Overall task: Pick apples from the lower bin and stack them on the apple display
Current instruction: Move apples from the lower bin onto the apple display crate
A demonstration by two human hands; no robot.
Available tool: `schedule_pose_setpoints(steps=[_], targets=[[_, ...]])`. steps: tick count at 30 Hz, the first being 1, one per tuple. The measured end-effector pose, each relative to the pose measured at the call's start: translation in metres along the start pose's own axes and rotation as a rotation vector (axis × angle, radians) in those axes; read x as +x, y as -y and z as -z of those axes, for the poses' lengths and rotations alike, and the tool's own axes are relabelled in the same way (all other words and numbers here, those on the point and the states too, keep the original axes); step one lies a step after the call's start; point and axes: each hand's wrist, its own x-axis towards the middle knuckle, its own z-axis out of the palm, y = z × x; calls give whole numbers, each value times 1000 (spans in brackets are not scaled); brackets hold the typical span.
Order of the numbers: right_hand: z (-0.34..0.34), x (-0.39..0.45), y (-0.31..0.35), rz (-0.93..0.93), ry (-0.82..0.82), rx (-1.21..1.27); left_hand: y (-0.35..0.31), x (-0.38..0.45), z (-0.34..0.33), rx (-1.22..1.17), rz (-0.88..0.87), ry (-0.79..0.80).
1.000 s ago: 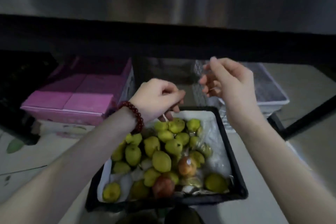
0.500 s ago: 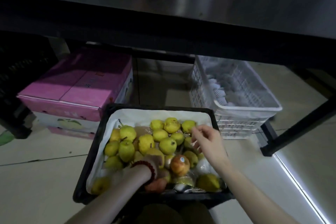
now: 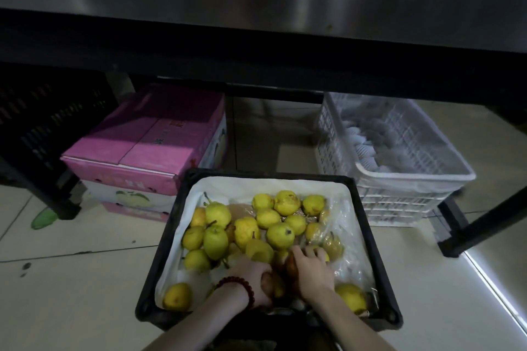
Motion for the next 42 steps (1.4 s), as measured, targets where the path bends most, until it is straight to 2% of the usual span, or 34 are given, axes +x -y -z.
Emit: schedule_pose_setpoints(steps=[3,6,9,12,14,16,18,20,24,31,35,38,42], targets=[[3,0,1,-6,-37,5,6,-4,17,-64,-20,-96],[15,-2,1,-55,-98,211,9,-7,46,-126,-75,-193],[44,-2,5,-52,-285,465,9,-8,87,-158,-114,-297],[92,5,14,20,-504,589,1,-13,143,-195,-196,-428],[136,7,21,50,-647,654,-10,-22,183,-262,-224,-463],[182,5,29,48,-713,724,-24,-33,220,-341,-234,-469],[222,-3,38,37,-749,792,-37,-48,251,-407,-240,-440],[259,-21,46,16,-769,854,-53,-70,280,-442,-226,-340],[329,-76,63,27,-777,963,-91,-127,341,-373,-291,-235],[496,-136,94,196,-911,850,-160,-229,484,-249,-458,-191],[583,-123,106,162,-947,808,-181,-243,556,-349,-425,-315],[629,-96,111,78,-962,728,-190,-238,601,-374,-330,-505],[667,-50,105,-52,-843,740,-197,-208,655,-411,-243,-655]])
